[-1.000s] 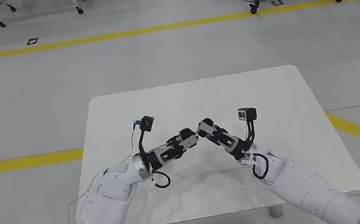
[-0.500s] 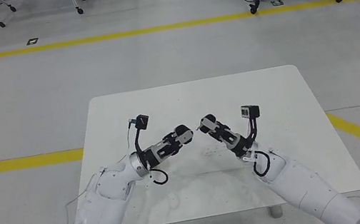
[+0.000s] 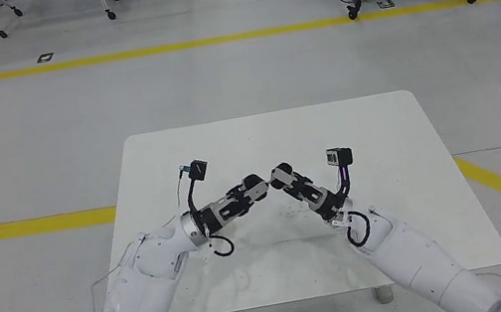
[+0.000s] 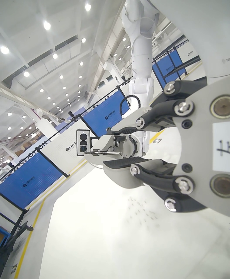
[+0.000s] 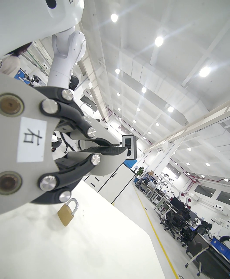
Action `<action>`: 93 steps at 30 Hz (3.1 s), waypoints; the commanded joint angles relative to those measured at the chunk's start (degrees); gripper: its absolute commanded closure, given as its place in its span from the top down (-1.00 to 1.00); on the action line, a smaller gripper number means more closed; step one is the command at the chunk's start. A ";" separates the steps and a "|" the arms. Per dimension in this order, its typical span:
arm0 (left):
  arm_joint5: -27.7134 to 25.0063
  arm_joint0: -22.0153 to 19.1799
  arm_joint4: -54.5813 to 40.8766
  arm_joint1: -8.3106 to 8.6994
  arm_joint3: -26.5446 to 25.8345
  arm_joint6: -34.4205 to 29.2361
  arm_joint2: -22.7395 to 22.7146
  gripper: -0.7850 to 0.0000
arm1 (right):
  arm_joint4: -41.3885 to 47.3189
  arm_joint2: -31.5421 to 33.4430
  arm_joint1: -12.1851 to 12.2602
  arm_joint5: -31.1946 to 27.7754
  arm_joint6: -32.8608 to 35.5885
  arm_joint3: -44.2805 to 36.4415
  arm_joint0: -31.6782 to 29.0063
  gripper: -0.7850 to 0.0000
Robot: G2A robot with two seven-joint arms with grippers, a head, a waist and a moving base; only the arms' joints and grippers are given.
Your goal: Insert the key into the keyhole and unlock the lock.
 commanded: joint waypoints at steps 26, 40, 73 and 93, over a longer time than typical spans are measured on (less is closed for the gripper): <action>2.40 -0.41 1.44 0.13 0.39 1.64 0.81 -1.00 | -3.56 3.74 -1.53 0.00 2.84 0.53 -1.86 1.00; 1.00 0.14 1.03 0.33 0.00 4.58 -0.68 -1.00 | -3.22 3.81 -1.55 0.00 2.99 0.48 -1.94 1.00; 1.88 -0.29 7.30 2.34 -2.47 -9.30 0.85 -1.00 | -7.58 12.67 5.10 4.28 30.88 -7.07 -3.56 -0.46; 2.54 -0.48 7.77 2.78 -2.60 -7.57 1.87 -0.90 | -6.42 11.53 5.67 4.86 32.87 -7.04 -3.09 -1.00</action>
